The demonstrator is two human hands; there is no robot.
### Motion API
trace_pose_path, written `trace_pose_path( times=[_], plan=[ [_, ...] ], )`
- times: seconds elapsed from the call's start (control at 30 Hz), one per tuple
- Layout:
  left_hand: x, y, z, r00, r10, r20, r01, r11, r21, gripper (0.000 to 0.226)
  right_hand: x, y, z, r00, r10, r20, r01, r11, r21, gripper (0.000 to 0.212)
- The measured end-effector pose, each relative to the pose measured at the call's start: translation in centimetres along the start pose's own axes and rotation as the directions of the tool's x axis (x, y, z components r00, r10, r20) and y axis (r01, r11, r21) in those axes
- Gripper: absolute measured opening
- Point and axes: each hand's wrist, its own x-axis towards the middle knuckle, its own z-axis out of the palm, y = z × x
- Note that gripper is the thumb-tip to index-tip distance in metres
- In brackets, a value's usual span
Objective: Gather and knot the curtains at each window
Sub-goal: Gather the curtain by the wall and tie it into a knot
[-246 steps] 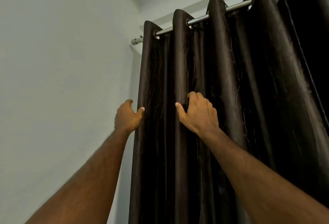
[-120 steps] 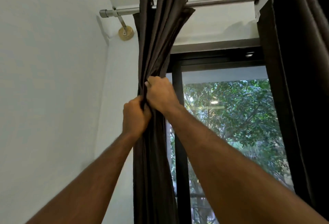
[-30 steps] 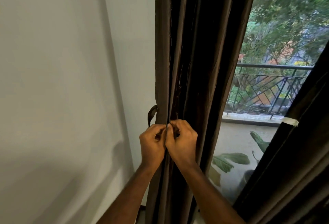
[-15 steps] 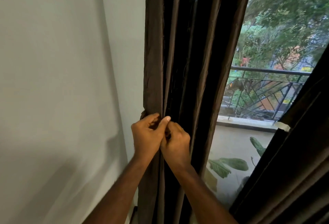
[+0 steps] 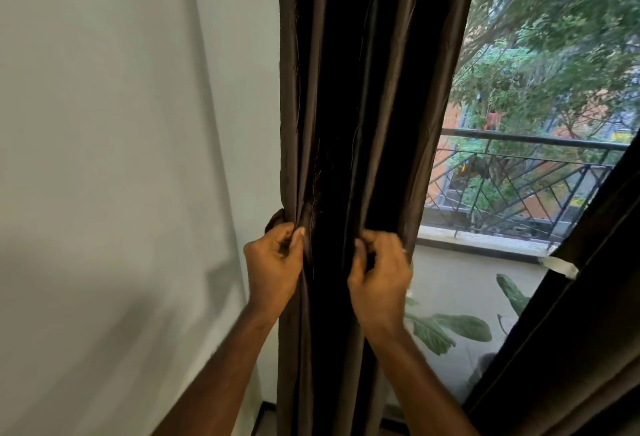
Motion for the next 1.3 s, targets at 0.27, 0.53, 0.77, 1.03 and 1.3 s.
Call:
trace_pose_path(
  times=[0.27,0.53,0.77,1.03,1.3],
  plan=[
    [-0.2,-0.6,0.2,0.999,-0.046,0.020,0.046,0.998,-0.034,0.025,-0.6,-1.1,3.3,0.995,-0.027,0.094,0.020,0.997,0.074,0.007],
    [-0.7,-0.8,0.3,0.986,-0.133,0.098,0.146,0.981,-0.132,0.020,-1.5,-1.6,4.7,0.987,0.060,0.148,-0.075,0.993,0.096,0.008],
    [-1.0,-0.7,0.3,0.993,-0.078,0.083,0.086,0.992,-0.091,0.012,-1.6,-1.2,4.4,0.987,0.126,0.098,-0.128,0.991,0.021,0.007],
    [-1.1,-0.7,0.1,0.990,-0.069,0.121,0.080,0.993,-0.091,0.010,-2.1,-1.5,4.2,0.981,0.043,0.187,-0.062,0.993,0.098,0.008],
    [-0.9,-0.7,0.1,0.997,-0.049,0.060,0.050,0.999,-0.014,0.012,-3.3,-1.9,3.5,0.921,-0.052,0.386,0.002,0.992,0.127,0.034]
  ],
)
